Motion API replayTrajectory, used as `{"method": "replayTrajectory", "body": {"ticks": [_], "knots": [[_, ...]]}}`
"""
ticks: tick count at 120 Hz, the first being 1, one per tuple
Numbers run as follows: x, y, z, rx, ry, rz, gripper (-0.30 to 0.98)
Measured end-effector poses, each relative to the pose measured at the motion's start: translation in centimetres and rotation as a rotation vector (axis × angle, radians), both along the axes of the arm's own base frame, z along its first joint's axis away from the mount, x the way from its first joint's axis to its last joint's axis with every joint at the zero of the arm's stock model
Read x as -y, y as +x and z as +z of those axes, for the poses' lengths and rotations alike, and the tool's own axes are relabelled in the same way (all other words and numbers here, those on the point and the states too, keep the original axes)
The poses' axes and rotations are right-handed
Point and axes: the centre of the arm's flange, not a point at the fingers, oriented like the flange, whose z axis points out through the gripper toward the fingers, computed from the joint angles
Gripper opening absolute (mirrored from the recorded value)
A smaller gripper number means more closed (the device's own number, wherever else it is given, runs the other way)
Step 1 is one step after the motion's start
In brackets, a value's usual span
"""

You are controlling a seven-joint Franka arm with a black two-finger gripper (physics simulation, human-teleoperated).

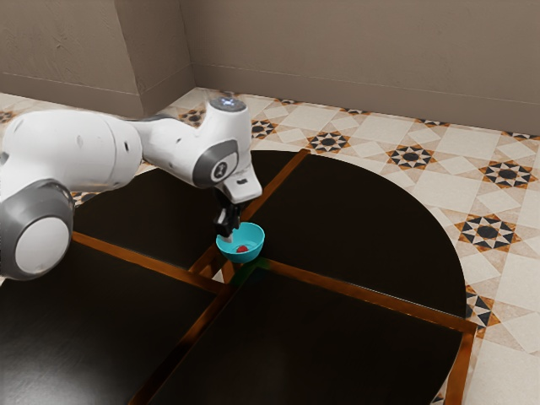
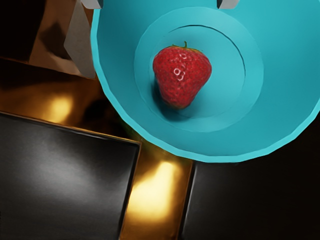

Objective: Take strawberry from the bowl

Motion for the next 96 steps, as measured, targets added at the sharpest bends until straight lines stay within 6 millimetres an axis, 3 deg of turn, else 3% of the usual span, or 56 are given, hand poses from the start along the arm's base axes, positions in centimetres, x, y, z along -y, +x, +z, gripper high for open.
{"method": "replayTrajectory", "body": {"ticks": [36,58,96], "knots": [[0.5,0.5,-1.4,0.0,-0.032,-0.08,0.22],[0.6,2.1,-1.2,-0.016,-0.055,-0.098,0.23],[0.1,1.6,-4.4,-0.12,-0.098,-0.101,0.23]]}}
